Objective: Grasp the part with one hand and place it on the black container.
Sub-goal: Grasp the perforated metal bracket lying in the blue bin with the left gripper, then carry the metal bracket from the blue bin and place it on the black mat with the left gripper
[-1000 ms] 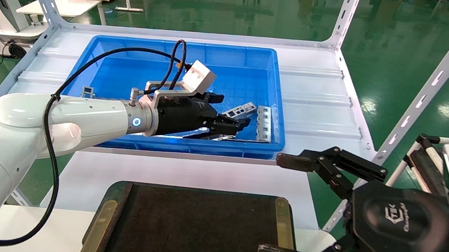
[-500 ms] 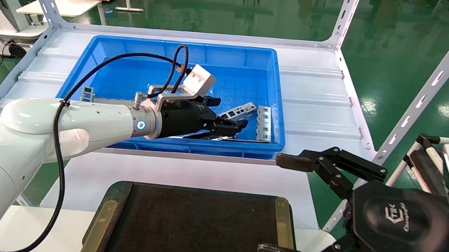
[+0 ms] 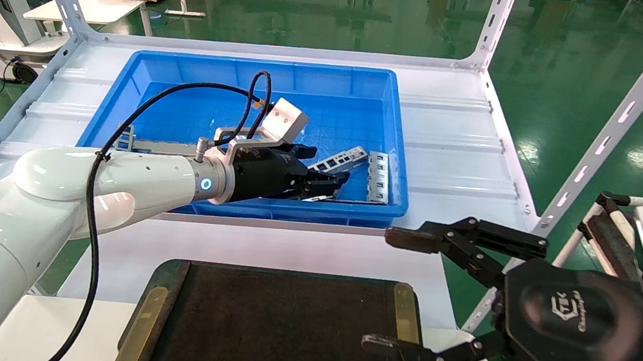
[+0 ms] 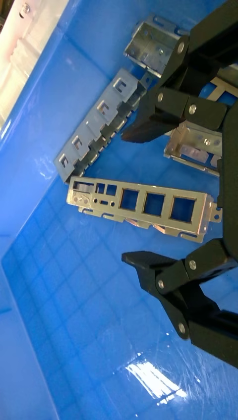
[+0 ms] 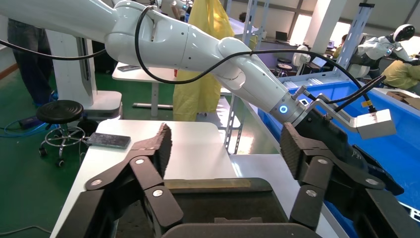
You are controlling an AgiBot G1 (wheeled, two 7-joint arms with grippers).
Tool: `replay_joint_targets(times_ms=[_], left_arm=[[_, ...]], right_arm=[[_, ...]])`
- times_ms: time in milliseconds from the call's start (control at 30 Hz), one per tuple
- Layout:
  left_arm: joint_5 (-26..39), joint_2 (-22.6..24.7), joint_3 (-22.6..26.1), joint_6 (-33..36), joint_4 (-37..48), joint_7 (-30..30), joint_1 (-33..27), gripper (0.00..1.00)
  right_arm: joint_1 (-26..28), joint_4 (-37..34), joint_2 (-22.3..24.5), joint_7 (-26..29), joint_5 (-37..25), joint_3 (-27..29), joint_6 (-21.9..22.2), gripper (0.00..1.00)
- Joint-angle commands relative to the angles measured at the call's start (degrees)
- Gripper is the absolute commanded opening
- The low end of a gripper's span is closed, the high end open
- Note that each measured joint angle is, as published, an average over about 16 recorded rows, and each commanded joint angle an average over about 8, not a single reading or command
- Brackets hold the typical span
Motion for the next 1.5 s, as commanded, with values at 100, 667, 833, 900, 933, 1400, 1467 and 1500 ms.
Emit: replay_joint_targets(times_ms=[100, 667, 833, 900, 933, 1400, 1467, 1500], left_arm=[[-1.1, 0.0, 1.2, -0.6, 0.0, -0.2, 0.0, 0.0], [-5.7, -0.1, 5.3, -2.1, 0.3, -0.4, -0.3, 0.0], [-6.9, -0.2, 6.2, -2.4, 0.2, 0.2, -0.5, 0.0], [-7.7, -0.3, 6.3, -2.4, 0.2, 0.6, -0.8, 0.0], [-8.1, -0.3, 6.2, -2.3, 0.2, 0.8, -1.0, 0.0], [-16.9, -4.6, 1.5, 10.1, -0.8, 6.2, -3.4, 0.0], [-17.9, -6.0, 0.9, 12.9, -1.6, 6.6, -3.3, 0.0], [-18.3, -6.7, 0.7, 14.2, -2.0, 6.7, -3.2, 0.0]], right_arm=[[0.0, 0.0, 0.0, 0.0, 0.0, 0.0, 0.0, 0.0], [0.0, 0.0, 0.0, 0.0, 0.0, 0.0, 0.0, 0.0], [0.0, 0.0, 0.0, 0.0, 0.0, 0.0, 0.0, 0.0], [0.0, 0.0, 0.0, 0.0, 0.0, 0.0, 0.0, 0.0], [0.0, 0.0, 0.0, 0.0, 0.0, 0.0, 0.0, 0.0], [0.0, 0.0, 0.0, 0.0, 0.0, 0.0, 0.0, 0.0], [0.0, 0.0, 0.0, 0.0, 0.0, 0.0, 0.0, 0.0], [0.0, 0.0, 0.0, 0.0, 0.0, 0.0, 0.0, 0.0]])
